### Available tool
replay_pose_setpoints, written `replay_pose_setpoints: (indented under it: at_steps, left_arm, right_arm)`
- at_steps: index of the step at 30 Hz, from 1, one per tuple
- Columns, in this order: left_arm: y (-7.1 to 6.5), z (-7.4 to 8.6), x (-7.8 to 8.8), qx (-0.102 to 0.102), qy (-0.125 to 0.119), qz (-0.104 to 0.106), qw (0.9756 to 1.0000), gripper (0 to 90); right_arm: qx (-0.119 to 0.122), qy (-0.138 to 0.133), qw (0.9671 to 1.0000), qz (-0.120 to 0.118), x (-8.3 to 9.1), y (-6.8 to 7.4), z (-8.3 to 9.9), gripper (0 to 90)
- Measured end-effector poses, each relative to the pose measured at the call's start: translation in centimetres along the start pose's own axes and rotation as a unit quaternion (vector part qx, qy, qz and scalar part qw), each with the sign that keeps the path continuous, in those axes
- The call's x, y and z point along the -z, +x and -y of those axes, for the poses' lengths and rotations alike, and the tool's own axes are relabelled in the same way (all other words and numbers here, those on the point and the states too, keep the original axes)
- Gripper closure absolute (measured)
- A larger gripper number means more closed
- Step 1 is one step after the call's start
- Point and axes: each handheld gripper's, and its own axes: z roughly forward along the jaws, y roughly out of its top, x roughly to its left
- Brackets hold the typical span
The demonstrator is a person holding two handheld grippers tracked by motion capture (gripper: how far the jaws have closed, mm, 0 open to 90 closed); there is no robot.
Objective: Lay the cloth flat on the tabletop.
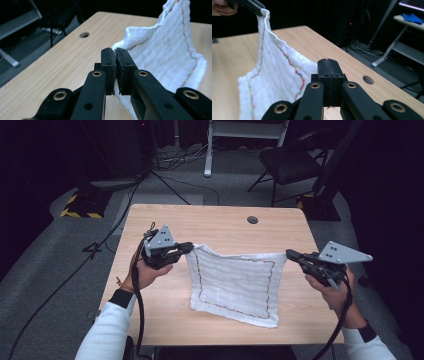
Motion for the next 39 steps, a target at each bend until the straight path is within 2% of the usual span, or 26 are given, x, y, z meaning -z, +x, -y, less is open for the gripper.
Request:
replay_pose_setpoints:
  at_steps: [6,10,12,14,15,17,20,21,23,25,27,29,33,35,38,39]
  left_arm:
    - [3.0,1.2,-4.7,0.033,0.024,-0.017,0.999,84.9]
    - [4.9,1.9,-7.6,0.055,0.039,-0.033,0.9972,84.8]
    - [5.6,2.2,-8.9,0.058,0.049,-0.048,0.996,84.8]
    - [6.2,2.5,-10.1,0.063,0.058,-0.054,0.9949,84.8]
    - [6.4,2.6,-10.7,0.063,0.063,-0.062,0.9941,84.7]
    - [6.8,2.9,-11.6,0.071,0.071,-0.072,0.9924,84.5]
    - [7.2,3.4,-12.9,0.076,0.089,-0.096,0.9884,82.0]
    - [7.3,3.6,-13.3,0.081,0.096,-0.104,0.9866,78.6]
    - [7.5,4.0,-13.9,0.096,0.109,-0.121,0.9819,69.4]
    - [7.3,4.3,-14.0,0.105,0.107,-0.124,0.9809,58.8]
    - [6.9,4.6,-13.9,0.101,0.114,-0.118,0.9813,48.8]
    - [6.1,4.9,-13.8,0.094,0.124,-0.11,0.9817,41.5]
    - [4.2,5.8,-13.3,0.073,0.147,-0.089,0.9824,29.1]
    - [3.1,6.4,-12.8,0.062,0.148,-0.066,0.9848,27.4]
    - [1.5,7.1,-12.0,0.048,0.152,-0.04,0.9863,26.2]
    - [1.0,7.3,-11.6,0.043,0.156,-0.032,0.9863,26.1]
  right_arm:
    - [-0.028,0.043,0.9985,0.018,-5.3,-3.8,2.0,90.0]
    - [-0.032,0.074,0.9962,0.033,-8.7,-5.9,3.1,90.0]
    - [-0.043,0.083,0.9951,0.033,-10.2,-6.9,3.5,90.0]
    - [-0.041,0.096,0.9936,0.043,-11.6,-7.7,3.7,90.0]
    - [-0.036,0.101,0.9931,0.049,-12.2,-8.1,3.8,90.0]
    - [-0.046,0.11,0.9914,0.054,-13.4,-8.7,4.0,90.0]
    - [-0.04,0.127,0.9883,0.074,-15.3,-9.3,4.4,90.0]
    - [-0.037,0.137,0.9865,0.082,-15.9,-9.4,4.6,89.9]
    - [-0.036,0.153,0.9837,0.088,-16.9,-9.5,5.2,86.3]
    - [-0.035,0.16,0.9813,0.1,-17.5,-9.3,5.6,80.9]
    - [-0.049,0.158,0.9819,0.093,-17.4,-9.0,5.9,73.4]
    - [-0.049,0.158,0.9825,0.086,-17.1,-8.6,6.3,67.7]
    - [-0.041,0.171,0.9836,0.038,-16.1,-6.8,7.7,55.6]
    - [-0.042,0.17,0.9844,0.012,-15.4,-5.7,8.6,51.5]
    - [-0.048,0.169,0.9843,-0.015,-14.1,-4.3,9.8,47.7]
    - [-0.042,0.173,0.9837,-0.025,-13.7,-3.8,10.2,47.1]
